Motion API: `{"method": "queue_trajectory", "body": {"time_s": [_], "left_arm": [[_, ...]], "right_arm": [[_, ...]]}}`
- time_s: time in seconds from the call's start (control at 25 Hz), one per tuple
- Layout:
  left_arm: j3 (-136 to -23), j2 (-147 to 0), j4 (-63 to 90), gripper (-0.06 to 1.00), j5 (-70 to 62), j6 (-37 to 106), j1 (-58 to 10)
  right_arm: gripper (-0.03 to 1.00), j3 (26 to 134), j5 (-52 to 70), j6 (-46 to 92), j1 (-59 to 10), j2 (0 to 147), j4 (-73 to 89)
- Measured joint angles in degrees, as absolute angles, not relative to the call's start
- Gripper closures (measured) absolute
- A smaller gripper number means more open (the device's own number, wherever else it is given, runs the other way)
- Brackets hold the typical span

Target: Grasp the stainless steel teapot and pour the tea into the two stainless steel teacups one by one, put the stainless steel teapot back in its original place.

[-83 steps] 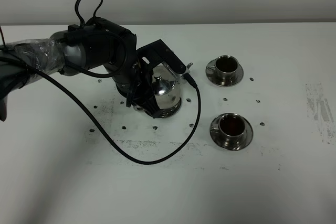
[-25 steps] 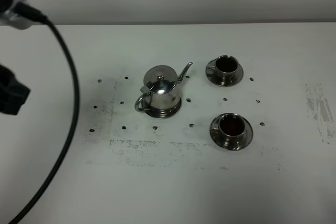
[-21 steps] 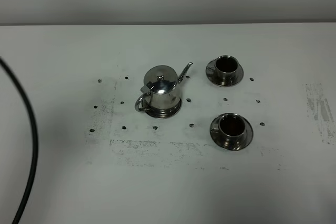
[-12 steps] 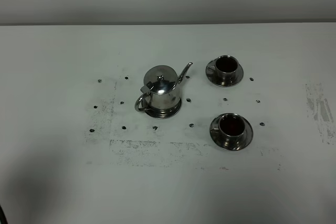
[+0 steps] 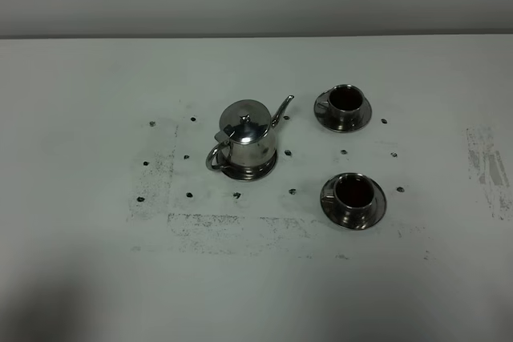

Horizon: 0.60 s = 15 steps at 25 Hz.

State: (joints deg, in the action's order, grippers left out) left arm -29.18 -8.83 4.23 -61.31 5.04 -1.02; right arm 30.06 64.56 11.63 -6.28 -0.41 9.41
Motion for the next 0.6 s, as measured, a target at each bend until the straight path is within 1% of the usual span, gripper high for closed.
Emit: {"method": "queue_trajectory", "body": {"time_s": [0.36,0.6], "left_arm": [[-29.2,-0.3,4.2,0.42,-61.3,5.0,-1.0],[-29.1,0.2,4.1,0.42,-61.3,5.0,-1.0]], "right_arm": [[0.56,30.1,64.6,11.6,-6.3,-0.4,9.4],[0.56,30.1,64.6,11.6,-6.3,-0.4,9.4]]}}
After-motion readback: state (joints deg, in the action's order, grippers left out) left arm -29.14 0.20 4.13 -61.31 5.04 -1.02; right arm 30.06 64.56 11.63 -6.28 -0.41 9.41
